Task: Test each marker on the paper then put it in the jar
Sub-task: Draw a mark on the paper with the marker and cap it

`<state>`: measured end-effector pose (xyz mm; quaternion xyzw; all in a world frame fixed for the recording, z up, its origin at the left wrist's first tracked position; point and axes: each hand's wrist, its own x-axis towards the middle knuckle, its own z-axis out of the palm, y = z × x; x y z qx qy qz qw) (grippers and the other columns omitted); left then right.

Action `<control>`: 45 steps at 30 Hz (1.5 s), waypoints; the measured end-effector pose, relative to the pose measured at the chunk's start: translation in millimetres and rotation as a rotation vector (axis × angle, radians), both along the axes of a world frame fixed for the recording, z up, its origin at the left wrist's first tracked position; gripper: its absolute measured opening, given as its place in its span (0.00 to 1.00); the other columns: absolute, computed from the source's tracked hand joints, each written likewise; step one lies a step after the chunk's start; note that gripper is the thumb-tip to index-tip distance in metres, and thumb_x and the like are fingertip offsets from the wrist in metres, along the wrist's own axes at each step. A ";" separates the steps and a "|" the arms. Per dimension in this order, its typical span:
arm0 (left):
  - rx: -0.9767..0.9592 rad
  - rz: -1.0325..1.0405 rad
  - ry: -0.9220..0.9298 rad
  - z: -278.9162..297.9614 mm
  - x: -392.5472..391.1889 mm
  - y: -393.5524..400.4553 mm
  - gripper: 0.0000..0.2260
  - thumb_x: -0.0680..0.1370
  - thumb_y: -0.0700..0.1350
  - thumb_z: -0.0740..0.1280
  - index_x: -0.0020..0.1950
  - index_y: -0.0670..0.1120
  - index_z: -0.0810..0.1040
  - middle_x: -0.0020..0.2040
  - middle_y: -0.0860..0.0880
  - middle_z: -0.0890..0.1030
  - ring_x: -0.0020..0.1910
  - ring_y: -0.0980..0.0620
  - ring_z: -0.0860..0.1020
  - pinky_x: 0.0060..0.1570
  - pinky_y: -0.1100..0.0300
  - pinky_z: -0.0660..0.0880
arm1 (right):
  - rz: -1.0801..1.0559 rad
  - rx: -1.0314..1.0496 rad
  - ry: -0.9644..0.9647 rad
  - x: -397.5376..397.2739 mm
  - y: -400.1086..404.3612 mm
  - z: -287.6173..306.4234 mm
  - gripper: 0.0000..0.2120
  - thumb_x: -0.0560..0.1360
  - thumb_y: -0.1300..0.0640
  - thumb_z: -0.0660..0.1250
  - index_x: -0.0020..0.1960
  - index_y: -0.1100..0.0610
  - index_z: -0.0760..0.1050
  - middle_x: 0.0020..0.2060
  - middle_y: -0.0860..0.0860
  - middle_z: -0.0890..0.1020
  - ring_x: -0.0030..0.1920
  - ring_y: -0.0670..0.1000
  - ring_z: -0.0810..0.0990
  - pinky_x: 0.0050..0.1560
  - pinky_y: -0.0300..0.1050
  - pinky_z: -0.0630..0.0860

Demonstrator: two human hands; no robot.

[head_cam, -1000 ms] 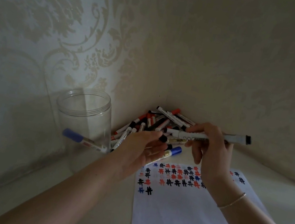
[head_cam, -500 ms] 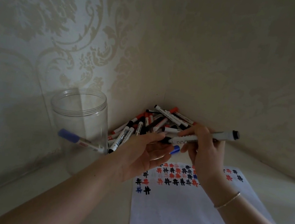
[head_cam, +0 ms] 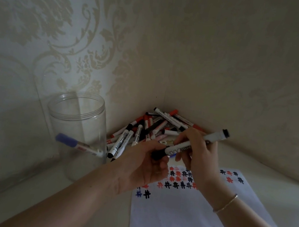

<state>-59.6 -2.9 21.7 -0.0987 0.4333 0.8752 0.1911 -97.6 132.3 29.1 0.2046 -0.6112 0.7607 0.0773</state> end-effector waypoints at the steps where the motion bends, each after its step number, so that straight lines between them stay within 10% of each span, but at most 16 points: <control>1: -0.020 0.001 0.007 -0.1 0.2 1.5 0.07 0.77 0.44 0.65 0.47 0.40 0.76 0.30 0.47 0.72 0.24 0.54 0.71 0.26 0.63 0.75 | 0.008 0.005 0.007 0.5 -0.6 -1.4 0.15 0.74 0.64 0.58 0.32 0.72 0.68 0.26 0.70 0.69 0.20 0.52 0.64 0.19 0.35 0.60; 12: -0.266 0.162 0.132 8.8 7.3 27.7 0.10 0.79 0.44 0.63 0.38 0.44 0.75 0.25 0.51 0.66 0.21 0.58 0.61 0.20 0.68 0.64 | -0.055 -0.112 0.101 7.7 -14.4 -16.9 0.09 0.64 0.55 0.58 0.27 0.58 0.68 0.25 0.57 0.68 0.28 0.54 0.65 0.27 0.41 0.63; 18: -0.329 0.144 0.302 26.7 14.1 20.1 0.12 0.81 0.47 0.60 0.42 0.44 0.77 0.30 0.50 0.74 0.25 0.57 0.69 0.25 0.66 0.70 | 0.008 -0.156 -0.059 8.2 -15.1 9.9 0.14 0.74 0.66 0.57 0.30 0.61 0.67 0.20 0.50 0.68 0.20 0.46 0.63 0.22 0.34 0.60; 25: -1.648 0.925 1.019 134.4 41.1 -53.1 0.08 0.80 0.46 0.63 0.44 0.44 0.70 0.34 0.49 0.77 0.30 0.50 0.77 0.29 0.57 0.74 | 0.209 0.042 -0.293 -20.7 -39.2 51.1 0.16 0.77 0.42 0.62 0.47 0.56 0.71 0.28 0.51 0.76 0.27 0.48 0.73 0.32 0.42 0.73; 29: -2.134 0.991 0.726 167.9 57.0 -84.5 0.09 0.76 0.48 0.61 0.42 0.43 0.70 0.35 0.45 0.74 0.35 0.41 0.73 0.33 0.53 0.67 | 0.058 1.155 0.478 -36.9 -66.0 6.4 0.09 0.77 0.60 0.61 0.57 0.55 0.73 0.46 0.50 0.76 0.41 0.49 0.76 0.41 0.44 0.75; 32: -2.280 0.893 0.541 170.0 55.2 -89.6 0.09 0.76 0.48 0.60 0.43 0.43 0.71 0.40 0.42 0.75 0.41 0.39 0.73 0.39 0.52 0.69 | 0.181 1.543 0.758 -32.7 -87.1 -28.4 0.19 0.76 0.65 0.59 0.65 0.54 0.70 0.59 0.52 0.73 0.59 0.55 0.73 0.55 0.50 0.74; 37: -2.354 0.663 0.356 161.4 38.0 -94.3 0.09 0.78 0.49 0.58 0.45 0.44 0.70 0.42 0.45 0.72 0.41 0.44 0.70 0.38 0.55 0.62 | 0.062 1.658 1.021 -30.4 -109.3 -43.2 0.19 0.76 0.65 0.62 0.66 0.59 0.68 0.63 0.57 0.72 0.64 0.59 0.71 0.62 0.52 0.69; 42: -2.277 0.267 0.159 144.1 17.7 -102.7 0.08 0.79 0.47 0.57 0.46 0.44 0.69 0.41 0.47 0.71 0.38 0.48 0.71 0.35 0.57 0.64 | -0.004 1.513 1.155 -39.7 -110.3 -59.4 0.21 0.47 0.57 0.83 0.38 0.54 0.81 0.34 0.51 0.81 0.31 0.51 0.81 0.29 0.45 0.79; 45: -2.204 -0.010 0.060 125.7 2.9 -108.0 0.08 0.79 0.46 0.58 0.50 0.42 0.72 0.47 0.45 0.75 0.44 0.47 0.75 0.39 0.58 0.67 | -0.032 1.454 1.216 -38.3 -108.4 -58.5 0.18 0.48 0.56 0.82 0.36 0.52 0.81 0.33 0.49 0.81 0.28 0.49 0.80 0.27 0.42 0.77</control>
